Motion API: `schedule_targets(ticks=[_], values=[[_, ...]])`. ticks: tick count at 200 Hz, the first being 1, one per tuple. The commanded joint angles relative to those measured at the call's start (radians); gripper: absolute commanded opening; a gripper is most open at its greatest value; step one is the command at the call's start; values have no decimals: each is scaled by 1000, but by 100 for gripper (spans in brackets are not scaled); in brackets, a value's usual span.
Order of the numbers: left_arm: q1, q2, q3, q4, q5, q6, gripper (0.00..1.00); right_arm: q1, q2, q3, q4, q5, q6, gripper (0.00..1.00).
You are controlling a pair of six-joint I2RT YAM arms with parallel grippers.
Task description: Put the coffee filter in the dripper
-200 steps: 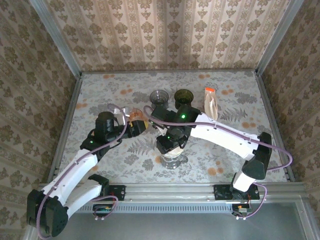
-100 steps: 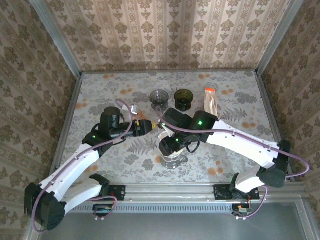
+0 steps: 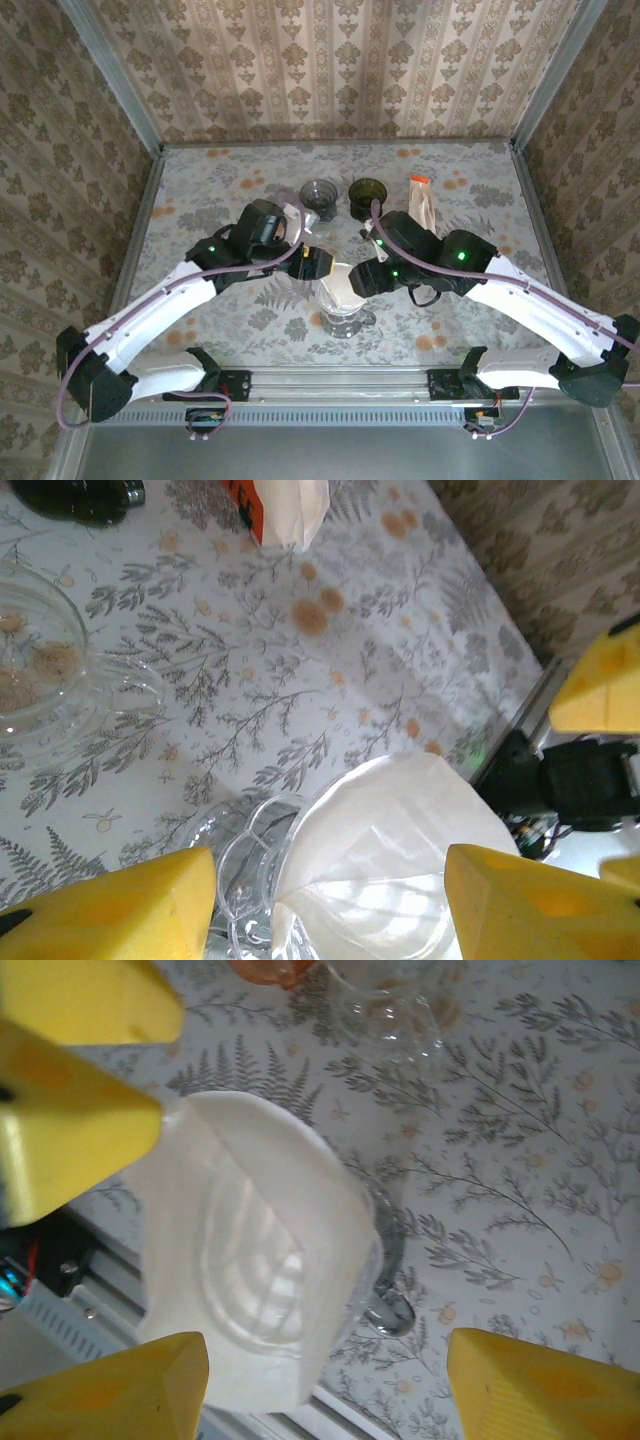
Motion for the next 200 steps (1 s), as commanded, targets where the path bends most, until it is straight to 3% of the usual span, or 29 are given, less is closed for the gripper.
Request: schedule_targets(ticks=[1,63,107,158,200], values=[[-20,21,51,-138,-61,80,58,-3,-5,-35,37,39,6,66],[-30,29,55,-221,-67,81,47,-3,15,-58,65,55,-12,67],[-34,13,37,-226,-62,64,47,-2,41,-58,63,50,-17,66],[-37,13,16,-205,-49,51,46,-2,71,-70,75,38,-22,51],[-39,7,-13,-190,-47,39,44,-1,88,-83,83,46,-29,50]])
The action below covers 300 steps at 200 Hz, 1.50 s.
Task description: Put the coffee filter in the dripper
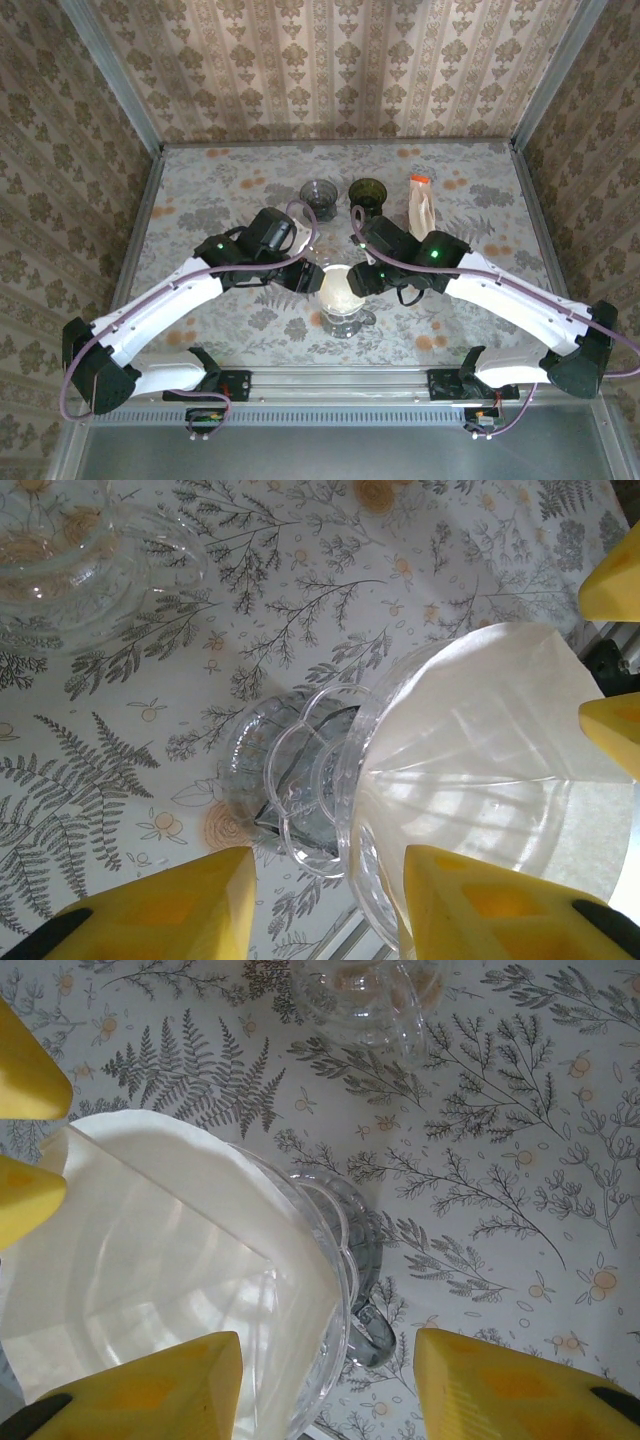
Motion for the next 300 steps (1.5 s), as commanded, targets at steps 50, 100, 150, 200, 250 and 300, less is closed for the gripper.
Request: schedule_targets(ticks=[50,100,150,200,250,300], values=[[-9,-33,-52,36,10,-32,43,7,23,-51,32,24,-11,47],[-9,-36,-77,74,16,-50,43,9,33,-79,50,28,-7,47],[2,-79,-80,115,35,-71,51,15,35,-68,43,37,-8,47],[35,-92,-104,156,89,-76,49,18,36,-68,43,36,-7,47],[36,-78,-143,165,102,-78,40,21,38,-69,43,37,-4,48],[34,-71,-139,149,104,-74,38,24,66,-37,47,43,-4,60]])
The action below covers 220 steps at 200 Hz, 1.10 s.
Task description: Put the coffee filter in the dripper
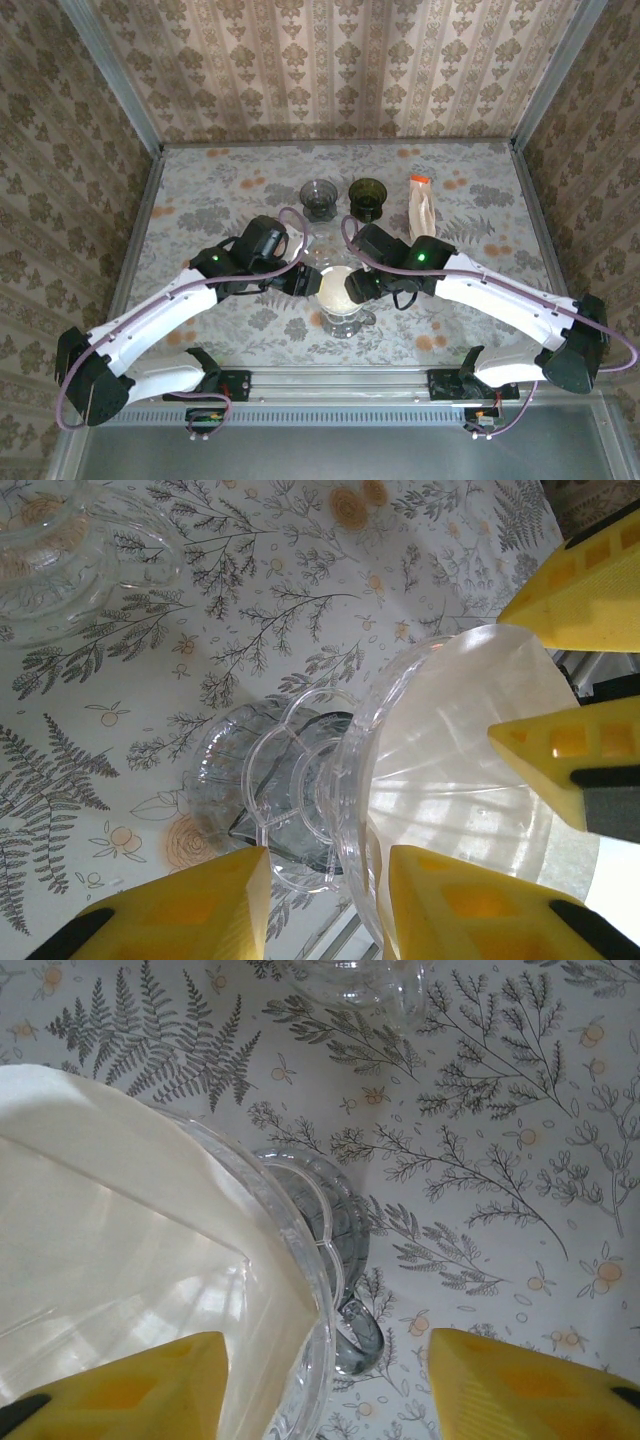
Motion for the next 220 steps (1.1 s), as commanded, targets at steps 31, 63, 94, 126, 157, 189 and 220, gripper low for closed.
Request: schedule_targets(ticks=[31,63,94,126,157,189,220], values=[[0,-1,-4,-3,23,-3,38,17,72,58,17,31,-1,61],[0,-8,-14,2,23,-7,38,23,150,82,7,42,-3,62],[0,-9,-19,10,25,-10,38,23,188,85,3,58,-1,62],[0,-6,-24,20,30,-11,38,23,221,85,6,66,3,62],[-1,-4,-32,28,35,-15,39,23,240,71,15,69,9,62],[1,-6,-35,38,37,-24,42,23,256,57,23,62,16,62],[3,-21,-38,48,32,-35,46,25,257,42,26,61,21,61]])
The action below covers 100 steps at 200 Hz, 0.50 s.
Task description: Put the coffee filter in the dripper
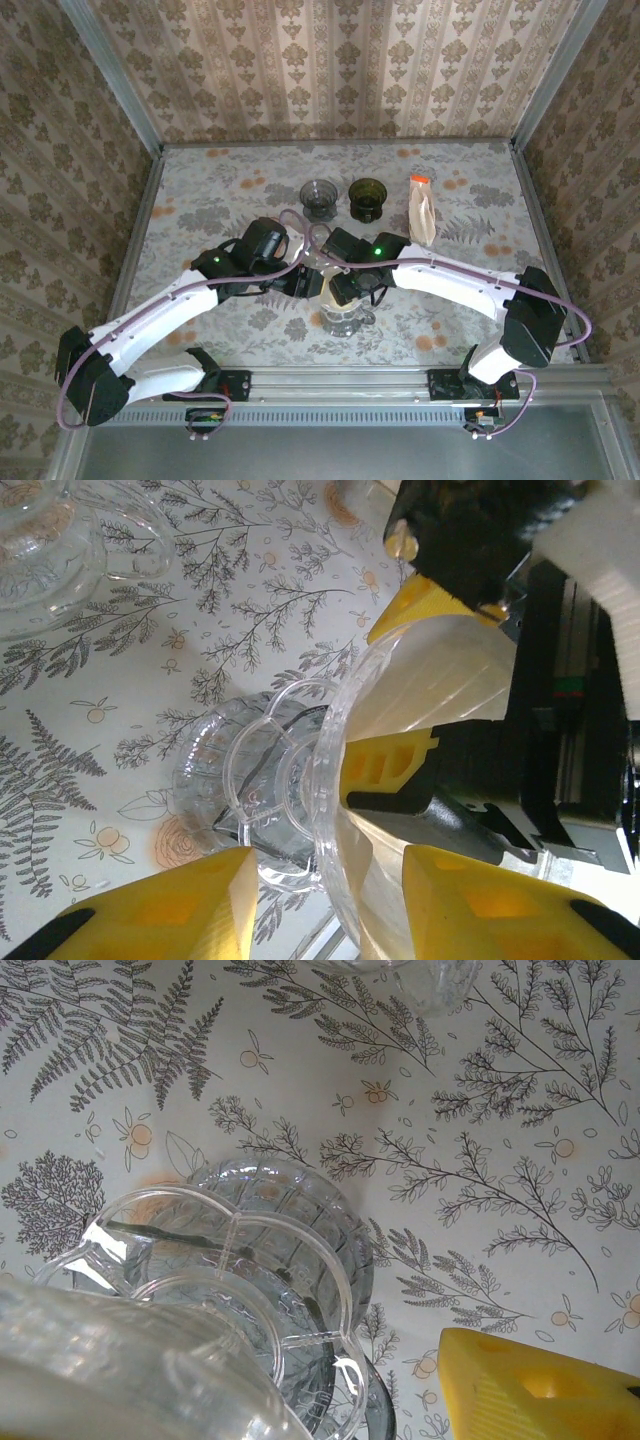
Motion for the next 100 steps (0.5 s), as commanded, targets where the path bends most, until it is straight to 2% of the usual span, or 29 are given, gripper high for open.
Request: schedule_targets(ticks=[1,28,100], values=[[3,-21,-14,17,13,-18,46,6,19,-16,-3,21,21,61],[9,-33,-21,26,14,-24,47,6,13,-31,-1,21,30,61],[14,-33,-42,36,27,-35,39,14,10,-35,6,21,38,61]])
